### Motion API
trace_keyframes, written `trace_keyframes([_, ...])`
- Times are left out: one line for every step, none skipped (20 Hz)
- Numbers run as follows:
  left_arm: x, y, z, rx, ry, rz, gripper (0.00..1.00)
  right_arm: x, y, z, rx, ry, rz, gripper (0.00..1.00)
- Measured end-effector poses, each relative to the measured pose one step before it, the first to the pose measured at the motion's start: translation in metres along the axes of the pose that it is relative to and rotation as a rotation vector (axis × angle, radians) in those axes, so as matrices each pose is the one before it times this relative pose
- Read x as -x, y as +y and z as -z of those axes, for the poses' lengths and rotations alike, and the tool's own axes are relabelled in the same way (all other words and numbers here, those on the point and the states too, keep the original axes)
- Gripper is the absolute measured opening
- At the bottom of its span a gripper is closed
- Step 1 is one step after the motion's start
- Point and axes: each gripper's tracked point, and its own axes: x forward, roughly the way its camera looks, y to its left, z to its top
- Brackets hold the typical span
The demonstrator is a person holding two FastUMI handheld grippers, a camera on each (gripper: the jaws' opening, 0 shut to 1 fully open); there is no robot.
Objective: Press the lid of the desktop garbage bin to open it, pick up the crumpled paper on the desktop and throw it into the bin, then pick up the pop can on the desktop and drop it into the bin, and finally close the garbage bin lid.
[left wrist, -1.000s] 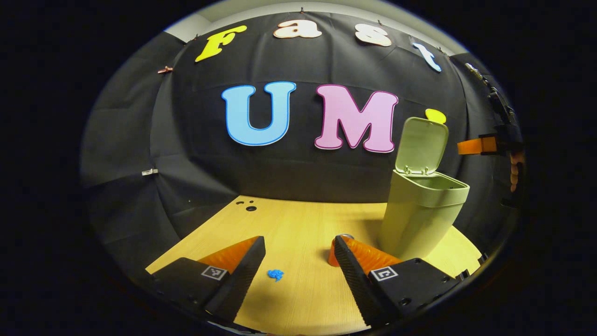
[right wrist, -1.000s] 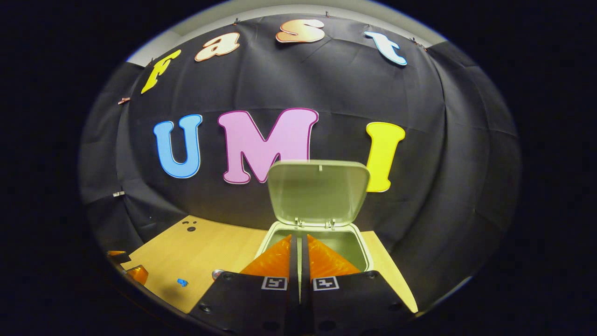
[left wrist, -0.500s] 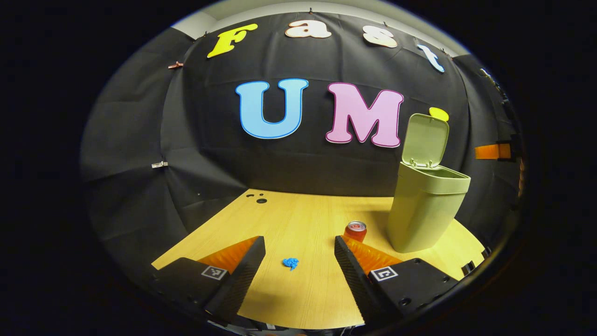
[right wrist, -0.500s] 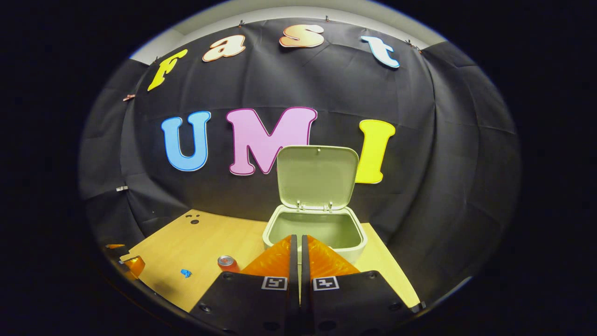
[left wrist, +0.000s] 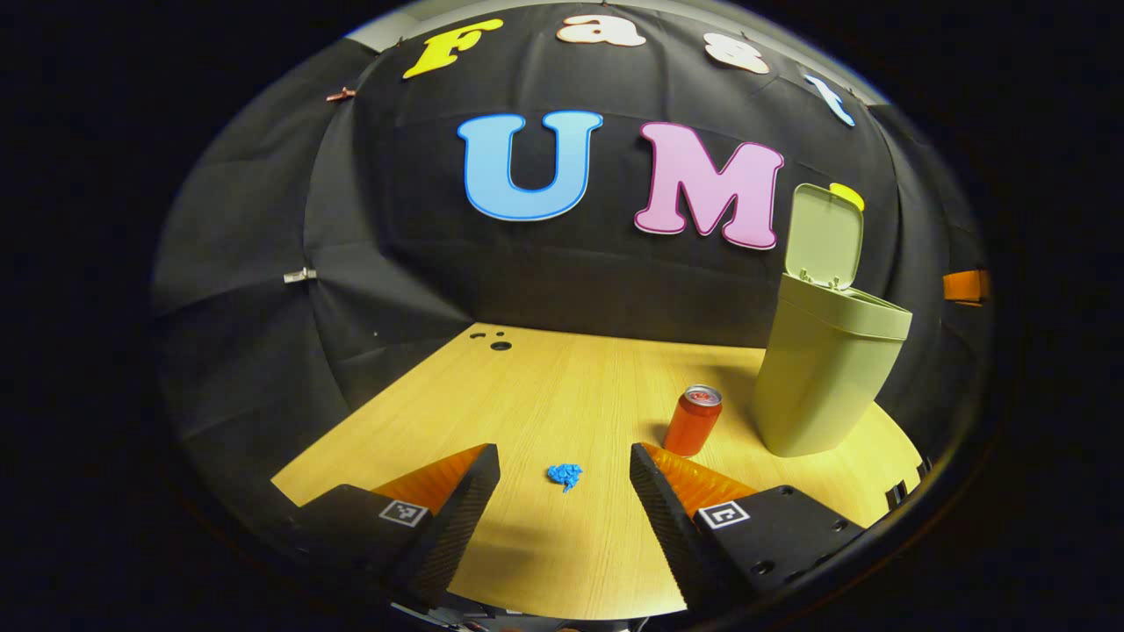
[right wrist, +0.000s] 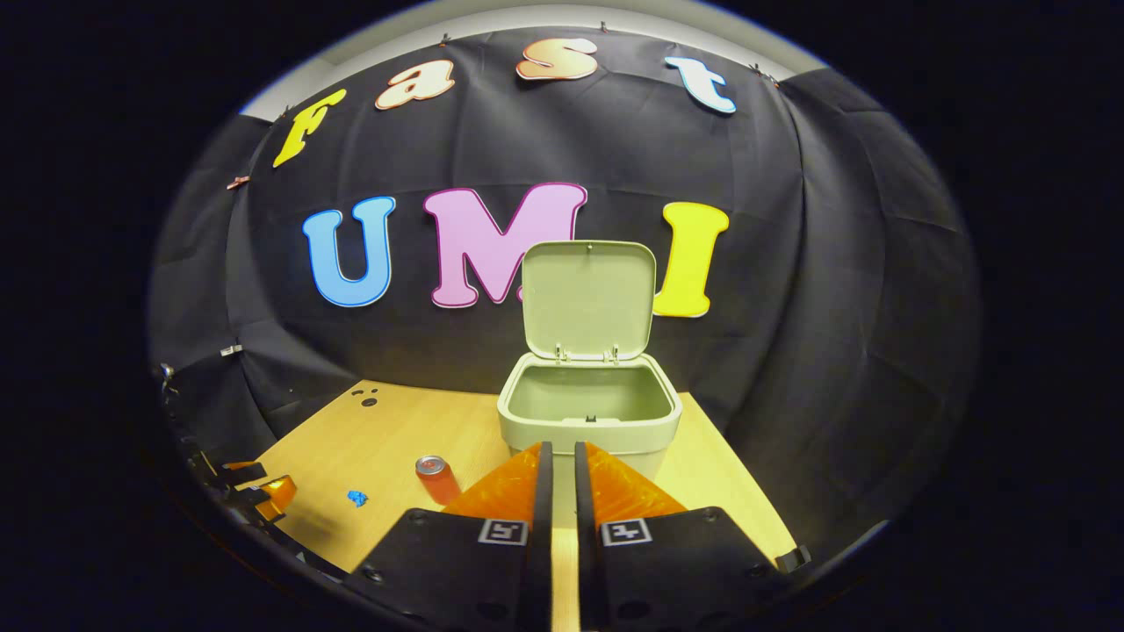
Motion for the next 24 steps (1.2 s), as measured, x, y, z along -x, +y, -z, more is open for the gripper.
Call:
trace_keyframes([-0.00826,0.00154,0.00612,0.00233,0.01298,-0.00006,0.96,0.00212,0.00169,0.00210,-0.00904,0.00348,-0.00156,0.25])
trace_keyframes([-0.00875,0.00268,0.00340,-0.00444,0.01339,-0.00089,0.96,0.00267,0.00033,0.00185,-0.00140,0.00093,0.00171,0.31])
trace_keyframes([-0.00860,0.00272,0.00540,-0.00973,0.01407,0.00093,0.96,0.00005,0.00012,0.00418,0.00508,0.00564,0.00017,0.51])
trace_keyframes([-0.01016,0.00217,0.00588,-0.01180,0.01544,-0.00226,0.96,0.00086,-0.00050,0.00565,0.00793,0.01143,0.00265,0.71])
trace_keyframes([-0.00993,0.00182,0.00402,-0.00895,0.01457,-0.00091,0.96,0.00227,0.00008,0.00455,0.00677,0.01121,0.00179,0.92])
trace_keyframes([-0.00914,0.00152,0.00291,-0.00378,0.01286,0.00094,0.96,0.00045,-0.00132,0.00483,0.00579,0.01051,0.00419,0.92])
trace_keyframes([-0.00761,-0.00047,0.00444,-0.00108,0.01184,-0.00033,0.96,-0.00074,-0.00159,0.00355,0.00269,0.00626,0.00756,0.93])
trace_keyframes([-0.01059,-0.00087,0.00630,0.00181,0.02150,0.00284,0.96,-0.00065,-0.00156,0.00418,-0.00093,0.00640,0.00764,0.95])
trace_keyframes([-0.00718,-0.00136,0.00550,0.00415,0.02018,-0.00020,0.96,0.00001,-0.00122,0.00289,-0.00373,0.00879,0.00735,1.00])
trace_keyframes([-0.00924,-0.00045,0.00540,0.00847,0.02065,0.00168,0.96,-0.00216,-0.00090,0.00458,-0.00578,0.01167,0.00575,1.00])
trace_keyframes([-0.00848,-0.00223,0.00468,0.00987,0.02256,0.00526,0.96,-0.00142,0.00034,0.00422,-0.00455,0.01198,0.00168,1.00])
trace_keyframes([-0.00665,-0.00155,0.00460,0.01250,0.01984,-0.00042,0.96,-0.00217,0.00114,0.00388,-0.00365,0.01259,-0.00391,1.00])
trace_keyframes([-0.00758,-0.00132,0.00285,0.00853,0.01521,0.00122,0.96,-0.00279,0.00160,0.00347,-0.00106,0.00911,-0.00377,1.00])
trace_keyframes([-0.00800,0.00016,0.00327,-0.00021,0.01186,-0.00721,0.96,-0.00277,0.00026,0.00317,0.00239,0.01131,-0.00035,1.00])
trace_keyframes([-0.00890,0.00160,0.00226,-0.00800,0.01239,-0.01095,0.96,-0.00343,0.00138,0.00237,0.00281,0.01119,-0.00196,1.00])
trace_keyframes([-0.00775,0.00088,0.00288,-0.00841,0.01135,-0.00900,0.96,-0.00320,0.00118,0.00063,0.00136,0.00678,-0.00339,1.00])
trace_keyframes([-0.00905,-0.00039,0.00163,-0.00835,0.01033,-0.00458,0.96,-0.00252,0.00094,-0.00076,0.00091,0.00319,-0.00205,1.00])
trace_keyframes([-0.00691,-0.00054,0.00286,-0.00860,0.00992,-0.00241,0.96,-0.00261,0.00208,0.00183,0.00178,0.00380,-0.00265,1.00])
trace_keyframes([-0.00724,-0.00079,0.00265,-0.01152,0.01145,-0.00036,0.96,-0.00303,0.00336,0.00133,0.00278,0.00692,-0.00463,1.00])
trace_keyframes([-0.00693,0.00170,0.00284,-0.00853,0.01495,-0.01176,0.96,-0.00292,0.00375,0.00298,0.00246,0.00971,-0.00669,1.00])
trace_keyframes([-0.00611,-0.00077,0.00305,0.00154,0.01481,-0.00260,0.96,-0.00238,0.00432,0.00224,0.00252,0.00849,-0.00702,1.00])
trace_keyframes([-0.00421,-0.00174,0.00238,0.00467,0.00938,0.00205,0.96,-0.00285,0.00271,0.00134,0.00456,0.00714,-0.00561,1.00])
trace_keyframes([-0.00245,-0.00165,0.00043,-0.00405,0.00297,-0.00035,0.96,-0.00138,0.00305,0.00107,0.00606,0.00636,-0.00580,1.00])
trace_keyframes([-0.00247,-0.00140,0.00169,-0.01663,0.00218,-0.00212,0.96,-0.00106,0.00533,0.00337,0.00541,0.01103,-0.01473,1.00])
